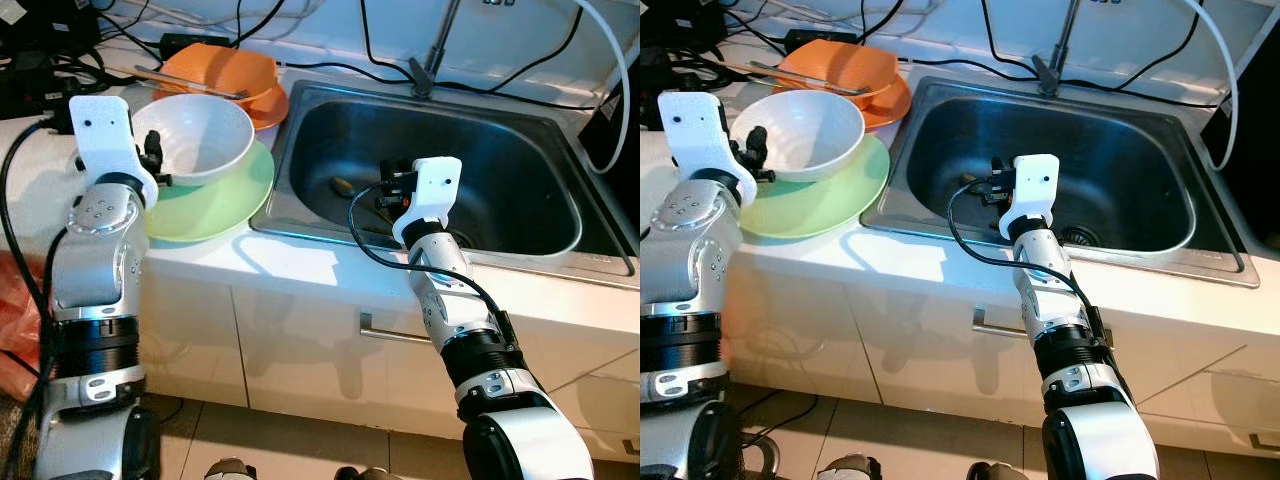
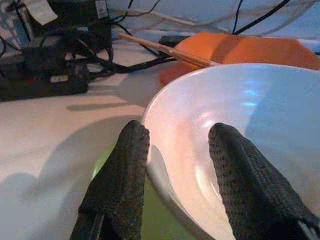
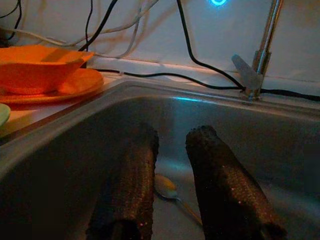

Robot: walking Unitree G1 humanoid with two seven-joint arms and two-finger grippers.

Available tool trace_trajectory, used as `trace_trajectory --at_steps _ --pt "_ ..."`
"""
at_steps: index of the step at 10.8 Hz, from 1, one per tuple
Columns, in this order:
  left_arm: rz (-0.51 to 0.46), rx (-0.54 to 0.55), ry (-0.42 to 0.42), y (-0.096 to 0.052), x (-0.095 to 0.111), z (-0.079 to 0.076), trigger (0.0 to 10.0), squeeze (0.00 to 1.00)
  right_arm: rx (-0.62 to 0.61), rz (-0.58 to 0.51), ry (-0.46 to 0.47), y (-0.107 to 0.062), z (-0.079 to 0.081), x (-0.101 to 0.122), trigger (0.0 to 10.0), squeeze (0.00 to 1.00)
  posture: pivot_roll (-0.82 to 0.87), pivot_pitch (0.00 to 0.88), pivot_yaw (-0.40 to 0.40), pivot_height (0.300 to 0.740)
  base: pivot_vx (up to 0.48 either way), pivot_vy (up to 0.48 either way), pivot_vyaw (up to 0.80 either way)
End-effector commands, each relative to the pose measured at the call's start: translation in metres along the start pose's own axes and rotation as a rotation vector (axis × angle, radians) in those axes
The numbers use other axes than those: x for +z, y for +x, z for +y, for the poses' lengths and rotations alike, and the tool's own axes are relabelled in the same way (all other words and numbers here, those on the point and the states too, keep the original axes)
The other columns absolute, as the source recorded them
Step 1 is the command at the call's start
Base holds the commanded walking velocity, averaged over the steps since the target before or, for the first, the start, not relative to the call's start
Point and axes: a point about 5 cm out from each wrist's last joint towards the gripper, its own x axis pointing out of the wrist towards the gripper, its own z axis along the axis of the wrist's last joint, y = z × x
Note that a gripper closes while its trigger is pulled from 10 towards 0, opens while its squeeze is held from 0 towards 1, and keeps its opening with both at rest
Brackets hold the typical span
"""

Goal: Kitchen organization

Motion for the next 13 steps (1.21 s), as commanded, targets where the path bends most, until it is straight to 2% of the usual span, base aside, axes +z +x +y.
trace_trajectory --at_steps 1,3,5,7,13 --pt "0.018 -0.004 -0.039 -0.002 -0.003 -0.003 10.0 0.0 -0.005 0.017 0.006 -0.003 -0.004 -0.004 10.0 0.0 0.15 0.094 -0.085 0.74 0.0 0.0 0.0" --pt "-0.018 0.004 -0.069 -0.002 0.004 -0.002 10.0 0.0 -0.005 0.017 0.006 -0.003 -0.004 -0.004 10.0 0.0 0.15 0.096 -0.086 0.74 0.0 0.0 0.0" --pt "-0.112 0.018 -0.111 -0.004 0.023 -0.001 10.0 0.0 -0.005 0.016 0.006 -0.003 -0.004 -0.004 10.0 0.0 0.15 0.098 -0.088 0.74 0.0 0.0 0.0" --pt "-0.142 0.015 -0.127 -0.006 0.031 -0.002 10.0 0.0 -0.004 0.019 0.008 -0.003 -0.004 -0.004 10.0 0.0 0.15 0.097 -0.088 0.74 0.0 0.0 0.0" --pt "-0.06 0.099 -0.125 -0.007 0.017 0.009 10.0 0.0 0.0 0.017 0.013 -0.002 -0.003 -0.004 10.0 0.0 0.15 0.083 -0.088 0.74 0.0 0.0 0.0"
